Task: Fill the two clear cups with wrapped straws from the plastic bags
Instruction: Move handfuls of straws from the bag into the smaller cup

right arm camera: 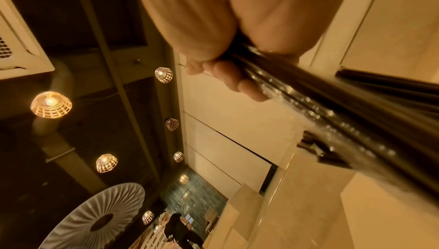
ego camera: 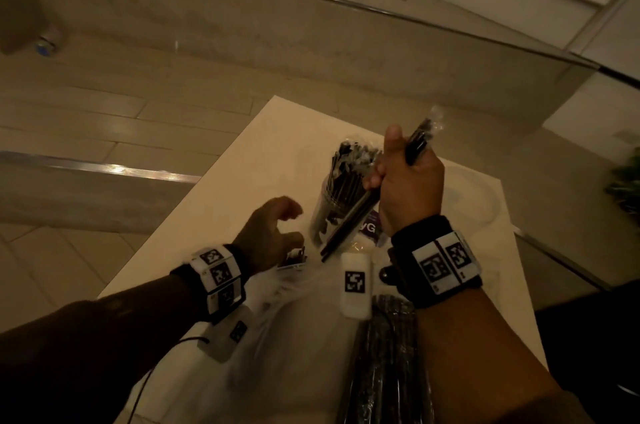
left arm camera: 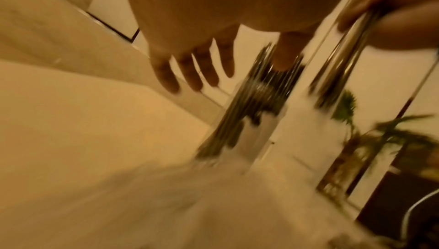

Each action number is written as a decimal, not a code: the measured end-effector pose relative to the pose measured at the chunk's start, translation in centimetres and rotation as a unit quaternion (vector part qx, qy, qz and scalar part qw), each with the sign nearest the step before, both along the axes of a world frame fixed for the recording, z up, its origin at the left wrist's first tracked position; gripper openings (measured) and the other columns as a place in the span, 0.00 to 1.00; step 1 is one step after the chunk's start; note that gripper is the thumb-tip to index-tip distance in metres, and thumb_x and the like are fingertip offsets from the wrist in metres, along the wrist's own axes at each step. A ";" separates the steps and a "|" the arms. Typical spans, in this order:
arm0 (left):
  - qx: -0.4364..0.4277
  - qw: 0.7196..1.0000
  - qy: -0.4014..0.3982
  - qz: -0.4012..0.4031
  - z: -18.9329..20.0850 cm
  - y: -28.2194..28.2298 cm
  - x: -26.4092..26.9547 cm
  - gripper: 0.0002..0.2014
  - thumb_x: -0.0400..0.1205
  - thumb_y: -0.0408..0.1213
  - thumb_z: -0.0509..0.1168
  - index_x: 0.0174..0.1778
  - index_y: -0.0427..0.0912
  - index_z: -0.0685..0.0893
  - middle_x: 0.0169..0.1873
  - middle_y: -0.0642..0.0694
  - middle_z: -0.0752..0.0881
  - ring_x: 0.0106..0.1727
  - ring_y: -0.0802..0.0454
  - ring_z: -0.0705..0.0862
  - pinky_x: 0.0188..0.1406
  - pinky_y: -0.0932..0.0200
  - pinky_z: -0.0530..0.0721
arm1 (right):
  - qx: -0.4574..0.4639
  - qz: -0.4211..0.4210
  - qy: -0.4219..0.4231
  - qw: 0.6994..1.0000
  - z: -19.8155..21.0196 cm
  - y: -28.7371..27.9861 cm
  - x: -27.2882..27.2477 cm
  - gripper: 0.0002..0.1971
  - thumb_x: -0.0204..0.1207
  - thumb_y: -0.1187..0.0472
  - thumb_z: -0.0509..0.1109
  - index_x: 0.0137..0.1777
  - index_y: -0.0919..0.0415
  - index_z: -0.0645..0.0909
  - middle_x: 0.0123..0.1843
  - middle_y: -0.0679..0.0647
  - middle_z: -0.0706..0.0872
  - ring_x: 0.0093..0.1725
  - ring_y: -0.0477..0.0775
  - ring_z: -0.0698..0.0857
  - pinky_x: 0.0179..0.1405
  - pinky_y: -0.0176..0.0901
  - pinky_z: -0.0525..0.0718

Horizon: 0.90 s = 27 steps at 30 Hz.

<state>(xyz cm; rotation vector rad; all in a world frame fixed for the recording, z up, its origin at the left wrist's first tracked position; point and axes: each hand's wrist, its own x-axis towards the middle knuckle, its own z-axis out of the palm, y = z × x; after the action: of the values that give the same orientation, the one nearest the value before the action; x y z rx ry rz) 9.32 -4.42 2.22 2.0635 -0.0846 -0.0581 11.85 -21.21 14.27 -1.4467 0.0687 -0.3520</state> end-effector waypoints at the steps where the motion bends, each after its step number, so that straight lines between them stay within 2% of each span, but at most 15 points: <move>1: -0.050 0.997 0.021 -0.063 1.7 -0.7 0.1 0.26 0.61 0.46 0.68 0.57 0.45 0.79 0.54 0.48 0.82 0.58 0.50 0.80 0.48 0.60 0.79 | 0.011 -0.004 0.001 1.000 -0.4 -0.1 0.1 0.17 0.81 0.52 0.69 0.33 0.56 0.73 0.20 0.46 0.75 0.21 0.52 0.74 0.32 0.49 0.80; 3: -0.059 0.982 0.075 -0.163 4.2 -2.6 0.3 0.22 0.65 0.45 0.73 0.54 0.46 0.80 0.49 0.51 0.85 0.51 0.55 0.84 0.47 0.59 0.83 | 0.017 -0.008 0.019 1.000 -1.0 0.2 -0.3 0.16 0.82 0.52 0.68 0.33 0.56 0.74 0.20 0.47 0.76 0.22 0.53 0.75 0.32 0.49 0.81; 5: -0.021 0.975 0.098 -0.200 5.2 -4.5 0.3 0.08 0.75 0.44 0.73 0.41 0.45 0.81 0.33 0.51 0.85 0.31 0.61 0.83 0.34 0.64 0.82 | -0.001 0.003 0.046 0.999 -1.5 0.5 -0.8 0.16 0.81 0.52 0.68 0.34 0.58 0.76 0.22 0.49 0.79 0.24 0.54 0.79 0.34 0.51 0.84; 7: -0.011 0.974 0.115 -0.193 5.4 -5.6 0.2 0.14 0.82 0.45 0.65 0.31 0.45 0.77 0.22 0.50 0.78 0.17 0.61 0.76 0.19 0.68 0.75 | -0.053 -0.006 0.057 0.997 -1.3 -0.2 -1.0 0.13 0.80 0.50 0.70 0.42 0.60 0.80 0.30 0.54 0.86 0.31 0.53 0.85 0.42 0.54 0.89; 9: 0.013 0.979 0.100 -0.179 4.7 -5.8 0.2 0.14 0.84 0.46 0.62 0.32 0.48 0.77 0.20 0.51 0.75 0.17 0.58 0.74 0.18 0.66 0.72 | -0.107 -0.066 0.041 0.991 -0.2 -2.2 -0.9 0.17 0.78 0.47 0.70 0.61 0.55 0.76 0.52 0.54 0.88 0.49 0.51 0.88 0.54 0.51 0.88; 11: 0.053 0.980 0.071 -0.178 4.0 -5.6 0.2 0.13 0.83 0.46 0.63 0.33 0.48 0.77 0.22 0.52 0.74 0.22 0.57 0.73 0.24 0.64 0.71 | -0.180 -0.101 -0.012 0.978 1.5 -4.5 -1.0 0.22 0.82 0.41 0.60 0.71 0.51 0.70 0.66 0.52 0.82 0.62 0.49 0.83 0.60 0.46 0.84; 13: 0.061 0.980 0.070 -0.178 3.5 -5.8 0.2 0.13 0.82 0.47 0.64 0.33 0.46 0.79 0.23 0.51 0.75 0.23 0.56 0.74 0.26 0.61 0.71 | -0.297 -0.028 -0.019 0.954 2.6 -5.5 -1.6 0.30 0.83 0.36 0.48 0.71 0.55 0.74 0.67 0.53 0.82 0.64 0.47 0.79 0.59 0.38 0.78; 15: 0.058 0.979 0.063 -0.185 3.8 -6.4 0.1 0.12 0.82 0.46 0.64 0.33 0.48 0.78 0.22 0.53 0.75 0.21 0.59 0.74 0.25 0.62 0.73 | -0.371 0.081 0.021 0.925 2.2 -5.3 -2.2 0.39 0.76 0.32 0.42 0.65 0.59 0.81 0.61 0.55 0.85 0.58 0.46 0.80 0.50 0.26 0.73; 16: 0.059 0.979 0.059 -0.185 4.0 -6.7 0.1 0.12 0.83 0.45 0.64 0.34 0.48 0.78 0.22 0.53 0.75 0.20 0.60 0.73 0.25 0.62 0.74 | -0.380 0.102 0.022 0.919 1.7 -5.1 -2.4 0.40 0.75 0.33 0.42 0.63 0.60 0.83 0.59 0.54 0.86 0.57 0.46 0.80 0.48 0.20 0.71; 18: 0.047 0.982 0.055 -0.177 4.5 -7.2 0.2 0.12 0.83 0.44 0.63 0.33 0.47 0.77 0.22 0.51 0.75 0.21 0.58 0.73 0.27 0.59 0.76 | -0.338 0.083 -0.007 0.938 0.6 -5.0 -2.5 0.37 0.77 0.35 0.44 0.66 0.60 0.83 0.64 0.52 0.85 0.63 0.41 0.78 0.50 0.09 0.66; 20: 0.022 0.982 0.069 -0.172 4.6 -7.4 0.2 0.13 0.83 0.43 0.63 0.32 0.52 0.75 0.22 0.49 0.75 0.21 0.55 0.74 0.25 0.59 0.76 | -0.291 0.069 -0.009 0.954 -0.1 -5.2 -2.3 0.36 0.80 0.35 0.44 0.67 0.59 0.83 0.68 0.50 0.84 0.65 0.37 0.77 0.52 0.07 0.63; 22: -0.016 0.981 0.096 -0.170 4.7 -7.5 0.1 0.13 0.84 0.43 0.61 0.32 0.52 0.74 0.22 0.47 0.75 0.21 0.52 0.73 0.24 0.57 0.76 | -0.281 0.088 0.005 0.956 -0.6 -5.1 -2.5 0.34 0.81 0.37 0.45 0.65 0.58 0.84 0.66 0.50 0.86 0.65 0.39 0.79 0.56 0.12 0.68; 24: -0.027 0.982 0.094 -0.159 4.6 -7.5 0.2 0.17 0.85 0.44 0.59 0.29 0.47 0.73 0.21 0.47 0.73 0.20 0.52 0.72 0.26 0.55 0.75 | -0.253 0.063 0.000 0.965 -1.2 -4.9 -2.6 0.30 0.79 0.37 0.52 0.67 0.56 0.82 0.66 0.50 0.86 0.66 0.42 0.81 0.64 0.29 0.77; 26: -0.032 0.986 0.058 -0.153 4.5 -7.7 0.6 0.17 0.86 0.43 0.58 0.29 0.46 0.72 0.21 0.49 0.72 0.19 0.57 0.71 0.28 0.55 0.73 | -0.197 0.041 0.028 0.979 -1.8 -4.8 -2.6 0.22 0.76 0.40 0.63 0.63 0.52 0.81 0.61 0.47 0.86 0.62 0.45 0.84 0.63 0.46 0.83; 27: -0.053 0.985 0.029 -0.160 4.7 -7.9 0.6 0.14 0.86 0.41 0.58 0.33 0.46 0.75 0.23 0.50 0.75 0.20 0.60 0.73 0.28 0.55 0.74 | -0.173 0.061 0.059 0.981 -2.4 -4.3 -2.8 0.15 0.76 0.44 0.69 0.58 0.52 0.83 0.57 0.48 0.88 0.58 0.46 0.86 0.61 0.50 0.85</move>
<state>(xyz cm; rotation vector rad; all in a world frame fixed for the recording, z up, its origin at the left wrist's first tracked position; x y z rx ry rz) 9.93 -12.31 6.89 1.9231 -0.3751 -0.3059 9.07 -25.54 11.86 -1.8079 0.0139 -0.1810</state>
